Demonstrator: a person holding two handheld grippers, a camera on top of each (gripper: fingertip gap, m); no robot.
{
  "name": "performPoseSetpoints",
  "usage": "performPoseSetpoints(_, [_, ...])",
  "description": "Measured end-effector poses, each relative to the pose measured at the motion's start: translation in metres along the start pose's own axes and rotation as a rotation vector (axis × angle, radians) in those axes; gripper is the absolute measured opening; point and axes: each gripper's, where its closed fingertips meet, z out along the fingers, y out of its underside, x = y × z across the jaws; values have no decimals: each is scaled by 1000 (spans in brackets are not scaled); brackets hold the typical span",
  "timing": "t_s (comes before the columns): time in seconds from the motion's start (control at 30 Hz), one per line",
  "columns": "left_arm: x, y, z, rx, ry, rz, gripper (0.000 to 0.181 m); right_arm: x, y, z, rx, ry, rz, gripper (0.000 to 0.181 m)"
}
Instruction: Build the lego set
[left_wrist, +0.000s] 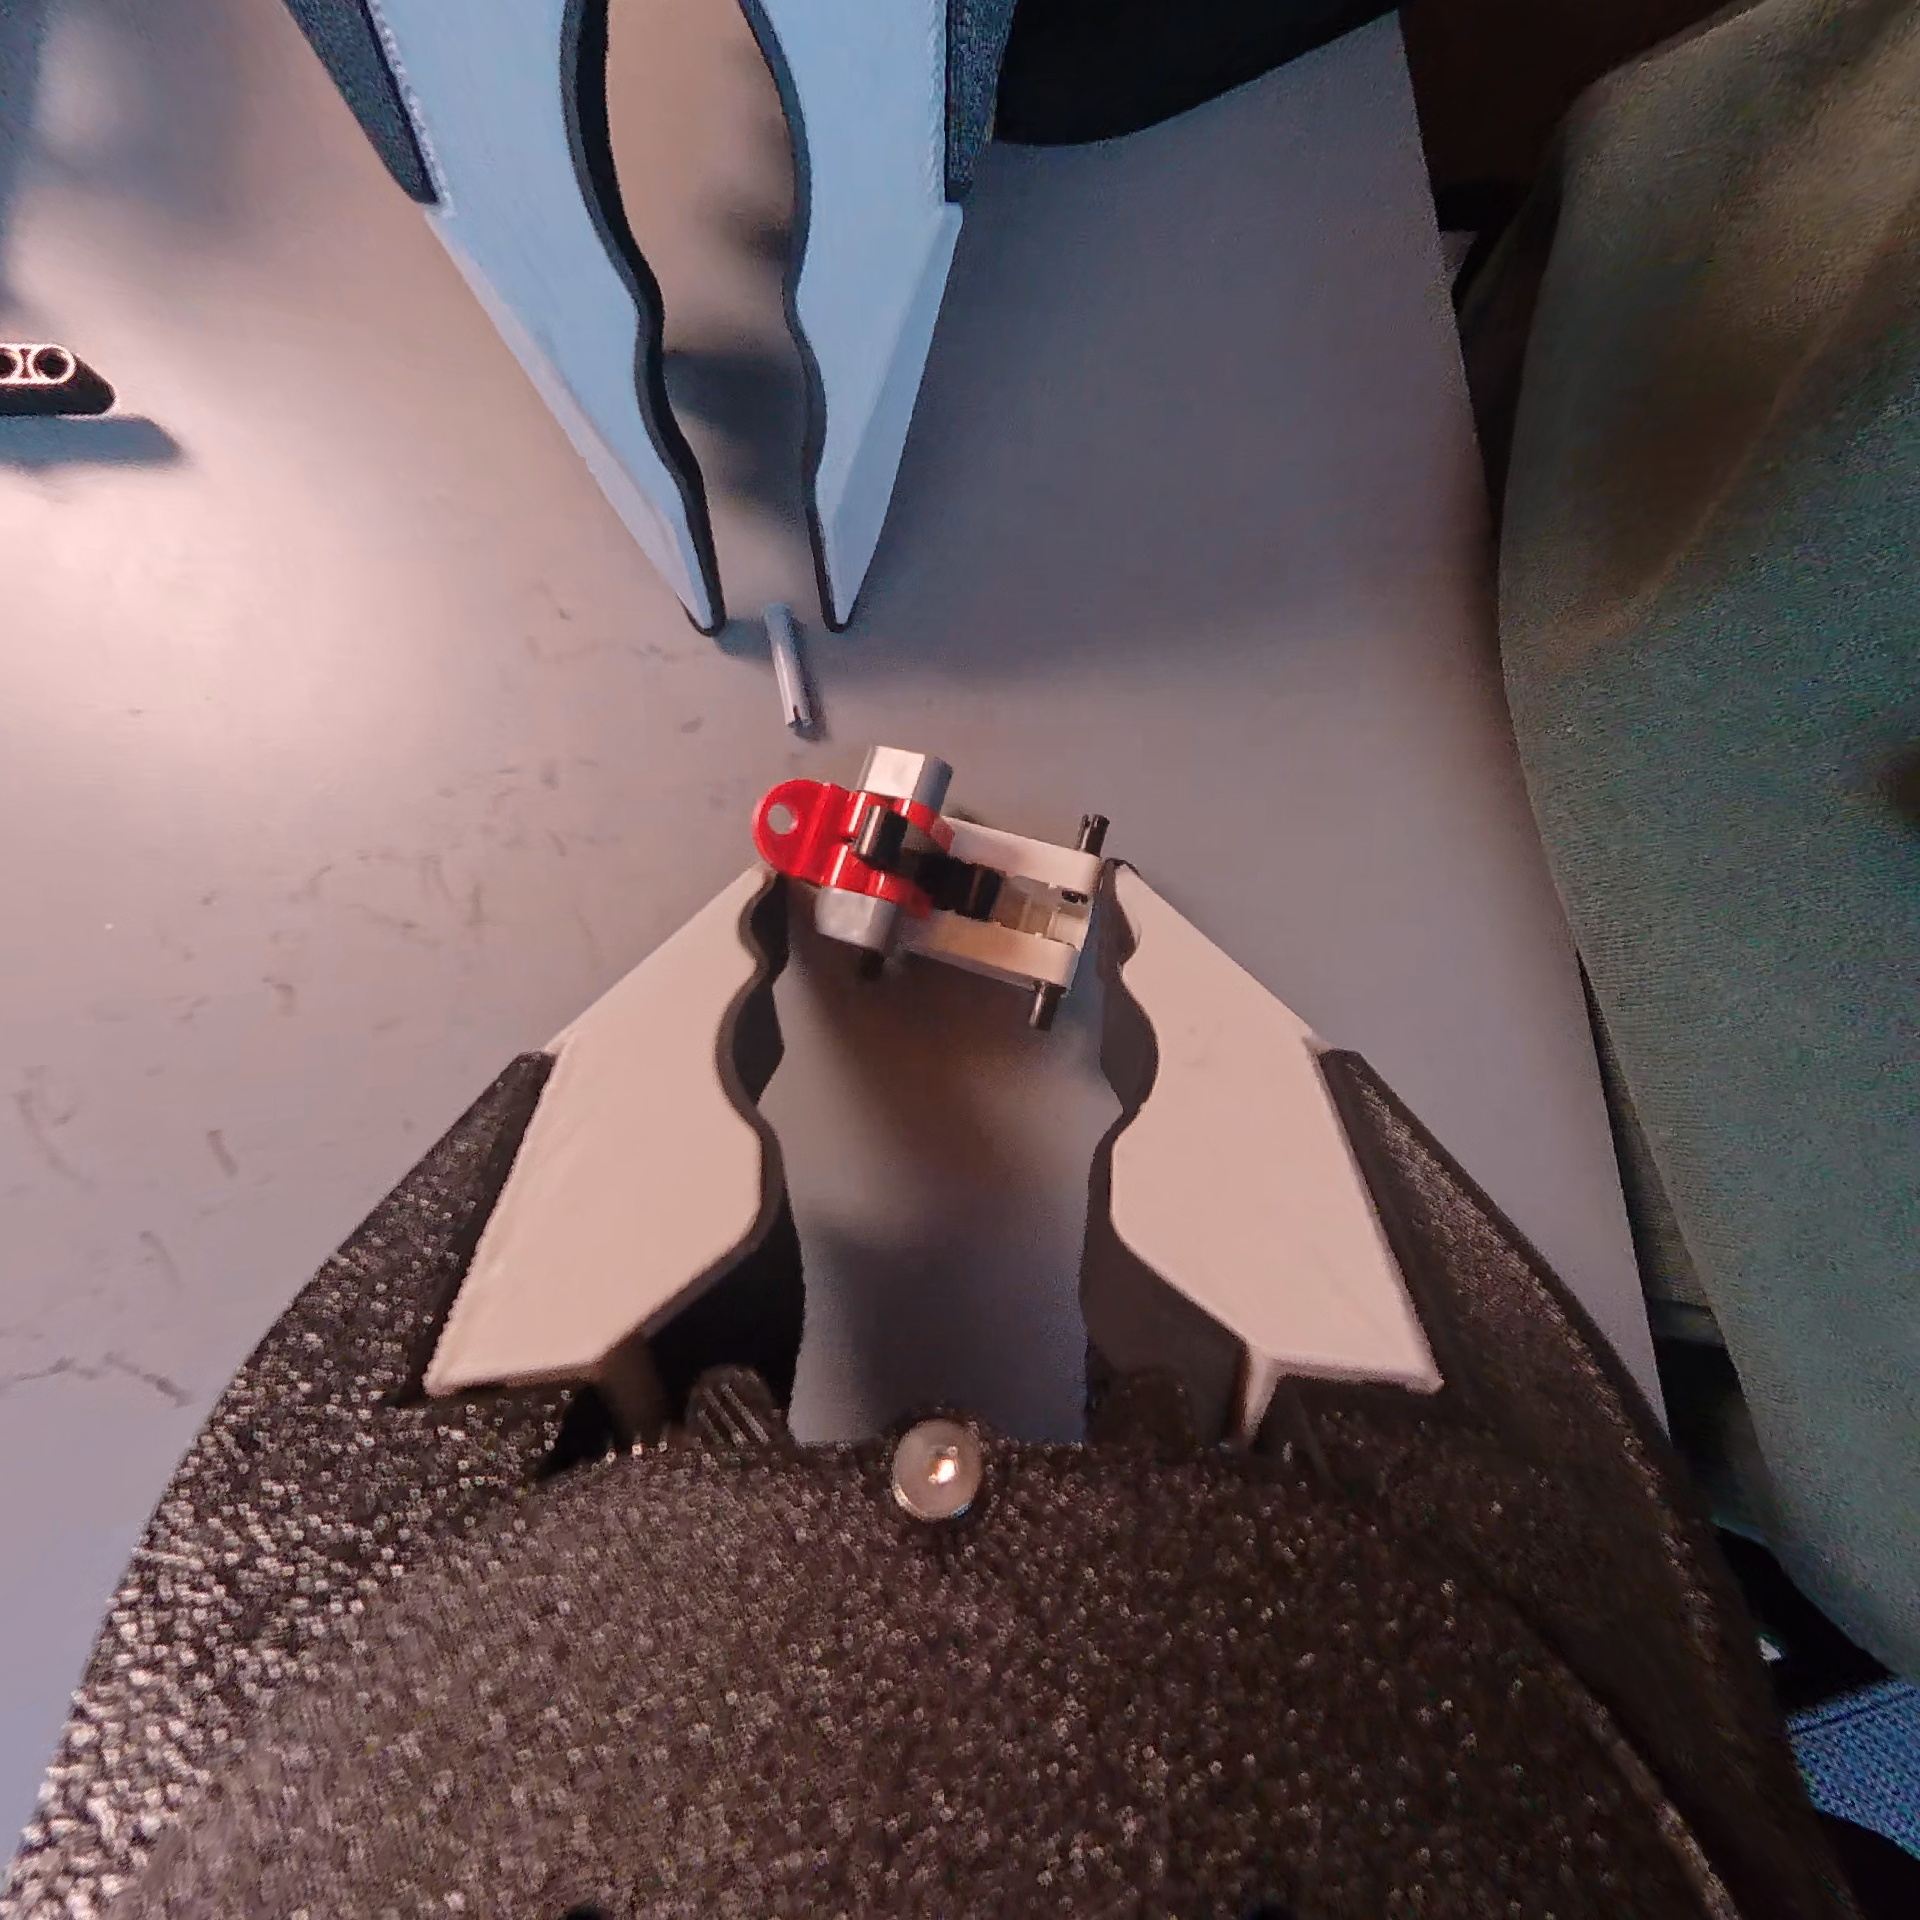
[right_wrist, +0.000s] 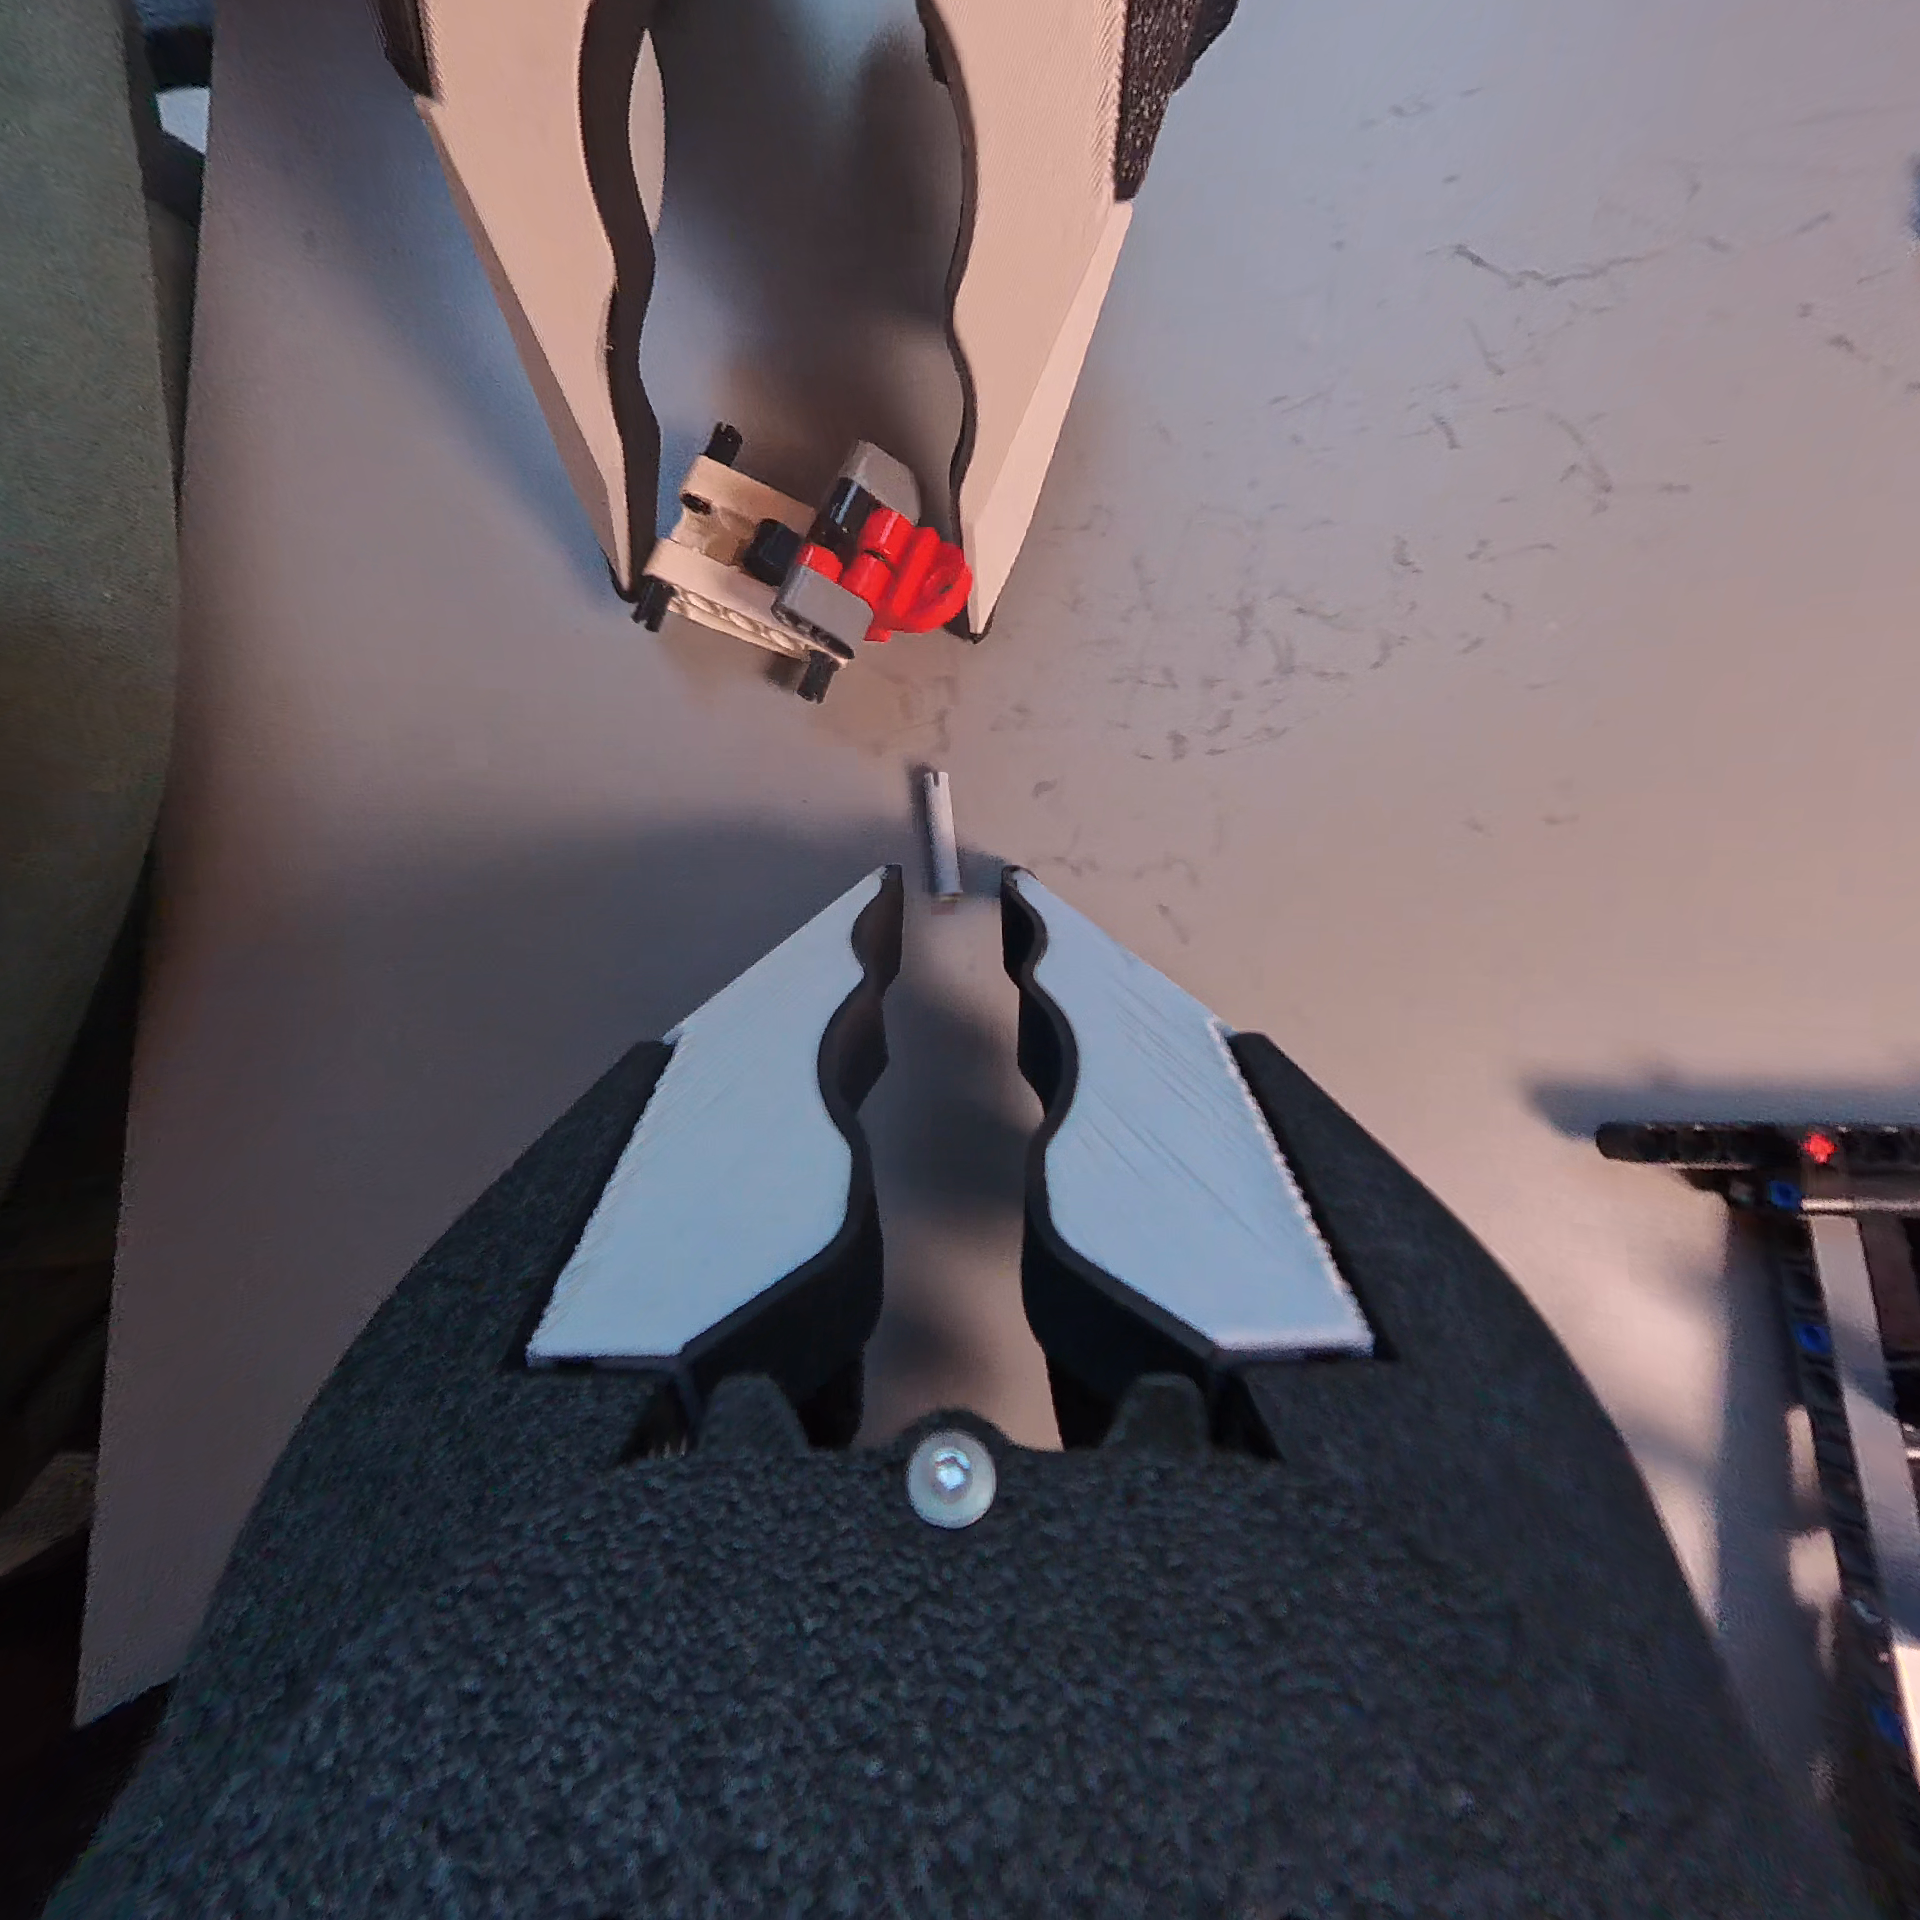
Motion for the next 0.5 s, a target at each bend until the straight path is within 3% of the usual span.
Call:
performPoseSetpoints(0.2, [-4,1,1,6,-65,9,52,-6,-3,3,-12,-18,-59,5])
performPoseSetpoints(0.5, [-7,0,1,44,-60,-12,47,-17,-4,3,25,-2,-9,4])
